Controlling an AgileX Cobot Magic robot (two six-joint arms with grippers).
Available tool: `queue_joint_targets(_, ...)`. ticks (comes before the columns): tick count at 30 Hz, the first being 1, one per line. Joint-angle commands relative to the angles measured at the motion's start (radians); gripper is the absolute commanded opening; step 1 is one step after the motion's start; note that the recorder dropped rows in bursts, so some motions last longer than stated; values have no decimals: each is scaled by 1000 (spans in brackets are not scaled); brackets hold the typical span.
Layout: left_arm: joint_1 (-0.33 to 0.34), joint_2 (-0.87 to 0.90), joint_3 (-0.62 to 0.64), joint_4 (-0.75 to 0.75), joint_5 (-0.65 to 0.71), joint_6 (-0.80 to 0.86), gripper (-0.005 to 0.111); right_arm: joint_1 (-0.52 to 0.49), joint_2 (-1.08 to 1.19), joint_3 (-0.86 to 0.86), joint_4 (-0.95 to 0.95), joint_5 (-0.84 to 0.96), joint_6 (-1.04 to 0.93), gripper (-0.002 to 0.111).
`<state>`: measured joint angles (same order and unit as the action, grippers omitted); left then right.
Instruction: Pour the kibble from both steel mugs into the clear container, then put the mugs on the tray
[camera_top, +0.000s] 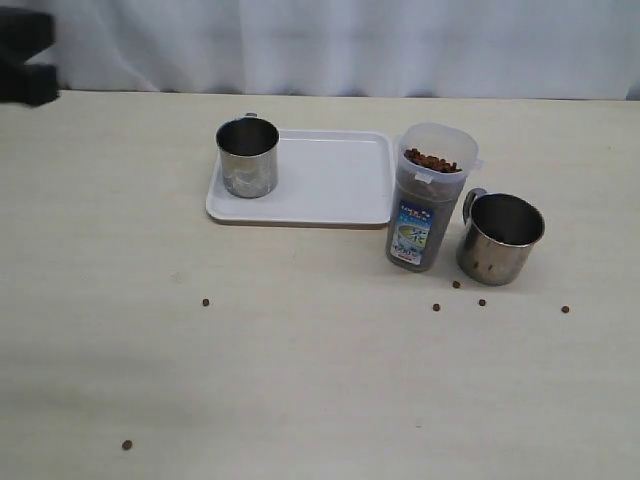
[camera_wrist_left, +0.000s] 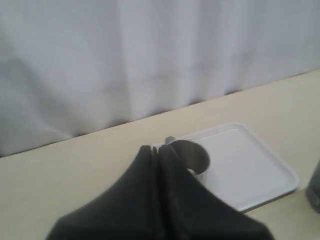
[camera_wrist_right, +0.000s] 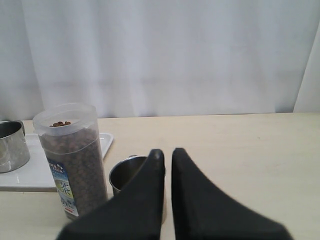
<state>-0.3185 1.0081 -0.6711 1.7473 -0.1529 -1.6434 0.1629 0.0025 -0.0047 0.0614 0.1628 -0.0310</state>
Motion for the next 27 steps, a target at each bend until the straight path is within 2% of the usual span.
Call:
queue_joint_targets(1, -7, -274, 207, -48, 153, -14, 0, 3, -2, 5, 5, 0, -6, 4)
queue_joint_targets(4, -7, -457, 300, -103, 165, -14, 0, 3, -2, 5, 5, 0, -6, 4)
queue_joint_targets(8, -7, -622, 370, -136, 113, -14, 0, 3, -2, 5, 5, 0, -6, 4)
queue_joint_targets(12, -7, -689, 422, -136, 73, -14, 0, 3, -2, 5, 5, 0, -6, 4)
queue_joint_targets(17, -7, -689, 501, -158, 76, -7, 0, 3, -2, 5, 5, 0, -6, 4)
queue_joint_targets(18, -7, -689, 525, -266, 104, 59, 0, 3, -2, 5, 5, 0, -6, 4)
queue_joint_targets(19, -7, -689, 551, -461, 139, 176, 0, 3, -2, 5, 5, 0, -6, 4)
queue_joint_targets(21, -3, -689, 600, -796, 163, 593, 0, 3, -2, 5, 5, 0, -6, 4)
queue_joint_targets(24, 15, -689, 657, -1118, 102, 949, 0, 3, -2, 5, 5, 0, -6, 4)
queue_joint_targets(27, 35, -689, 671, -1371, 21, 1261, 0, 3, -2, 5, 5, 0, -6, 4)
